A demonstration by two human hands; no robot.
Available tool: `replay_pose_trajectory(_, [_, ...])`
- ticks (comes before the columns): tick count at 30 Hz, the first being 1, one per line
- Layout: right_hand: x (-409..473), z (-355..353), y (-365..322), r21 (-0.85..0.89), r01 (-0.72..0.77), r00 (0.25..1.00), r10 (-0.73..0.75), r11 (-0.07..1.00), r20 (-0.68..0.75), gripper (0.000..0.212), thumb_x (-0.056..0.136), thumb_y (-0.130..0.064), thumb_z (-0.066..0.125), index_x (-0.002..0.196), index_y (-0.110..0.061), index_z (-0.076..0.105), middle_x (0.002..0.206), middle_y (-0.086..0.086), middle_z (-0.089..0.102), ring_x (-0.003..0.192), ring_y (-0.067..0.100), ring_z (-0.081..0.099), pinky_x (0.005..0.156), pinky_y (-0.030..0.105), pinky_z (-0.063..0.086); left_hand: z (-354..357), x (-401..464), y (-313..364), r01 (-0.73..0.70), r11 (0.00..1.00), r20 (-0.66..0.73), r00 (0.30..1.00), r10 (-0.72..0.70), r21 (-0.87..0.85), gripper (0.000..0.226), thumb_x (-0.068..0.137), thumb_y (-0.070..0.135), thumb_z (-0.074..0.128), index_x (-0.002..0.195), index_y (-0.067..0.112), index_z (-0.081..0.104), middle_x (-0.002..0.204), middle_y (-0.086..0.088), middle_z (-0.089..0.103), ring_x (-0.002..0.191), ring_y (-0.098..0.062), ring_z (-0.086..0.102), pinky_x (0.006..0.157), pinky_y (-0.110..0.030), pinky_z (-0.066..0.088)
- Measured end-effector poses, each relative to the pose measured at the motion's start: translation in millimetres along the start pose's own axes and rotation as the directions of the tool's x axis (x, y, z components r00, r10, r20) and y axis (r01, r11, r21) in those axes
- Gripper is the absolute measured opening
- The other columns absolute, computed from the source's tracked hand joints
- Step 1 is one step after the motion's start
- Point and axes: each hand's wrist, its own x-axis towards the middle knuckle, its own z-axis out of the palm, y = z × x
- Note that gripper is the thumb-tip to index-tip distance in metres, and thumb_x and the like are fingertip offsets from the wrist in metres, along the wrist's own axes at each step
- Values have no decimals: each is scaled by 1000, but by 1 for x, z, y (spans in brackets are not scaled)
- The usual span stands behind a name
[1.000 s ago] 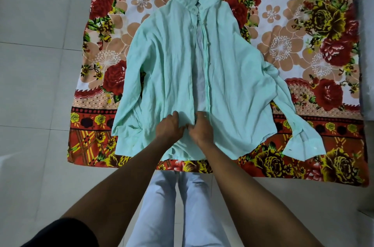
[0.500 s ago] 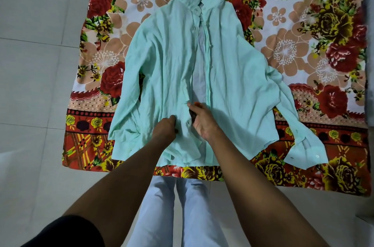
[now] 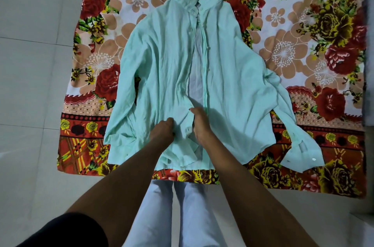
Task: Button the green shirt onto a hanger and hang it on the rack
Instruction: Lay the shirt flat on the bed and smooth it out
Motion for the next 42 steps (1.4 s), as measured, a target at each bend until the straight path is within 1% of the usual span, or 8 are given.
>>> replay_pose_trajectory(9, [-23,-42,33,-607,296,904,-10,738,428,55,80,-38,86,128,-21,65,113,-7,72,104,10,69,82,21,53,-7,5,10,17,999,17,1000,-18,28,34,88,5,57,121,7,47,112,-19,64,105,-40,65,71,-40,46])
replay_pose_trajectory(14, [-24,-47,38,-609,546,836,-335,575,434,38,83,-27,78,117,-11,75,115,5,74,99,6,67,86,22,50,-8,5,12,9,999,21,1000,-9,36,38,87,4,60,123,7,47,113,-20,63,105,-41,65,72,-41,49])
replay_pose_trajectory(18, [-40,-47,49,-544,419,907,-304,727,292,17,94,-21,64,110,-22,71,90,-14,74,83,1,68,80,31,57,-3,5,4,1,999,13,1000,-2,43,39,91,8,57,128,6,45,115,-21,63,105,-41,64,73,-43,49])
replay_pose_trajectory(24, [-51,-67,53,-657,317,948,-223,684,225,41,91,-26,73,129,-14,64,118,4,73,103,18,68,89,35,54,-4,2,3,-20,999,-2,1000,21,43,36,92,8,57,126,5,47,114,-21,64,103,-40,65,70,-39,45])
replay_pose_trajectory(31, [-55,-85,62,-943,120,992,-65,312,105,45,89,-42,73,116,-7,65,112,11,69,104,29,67,76,29,46,-5,-8,15,-28,998,39,999,26,55,36,94,12,57,128,6,46,116,-19,63,104,-38,66,71,-39,45])
replay_pose_trajectory(34, [-69,-81,58,-989,64,975,-219,135,34,42,94,-49,63,111,-10,61,109,11,67,102,32,67,77,34,49,-6,-20,18,-27,997,177,984,13,76,33,91,13,59,123,7,52,114,-15,65,105,-34,68,78,-39,53])
replay_pose_trajectory(37, [-68,-63,21,-974,131,907,-420,183,43,34,98,-45,57,110,-13,62,103,8,71,98,32,69,77,38,54,-43,-18,20,-39,997,343,939,15,62,5,83,13,59,84,8,60,76,-5,70,81,-26,77,75,-35,63])
replay_pose_trajectory(42, [-23,-28,-64,-917,337,799,-579,213,159,28,99,-34,58,117,-14,62,114,7,70,110,31,65,85,40,54,-127,25,37,-170,983,-161,974,157,-69,27,81,33,66,100,14,66,94,-9,69,90,-31,68,74,-36,54])
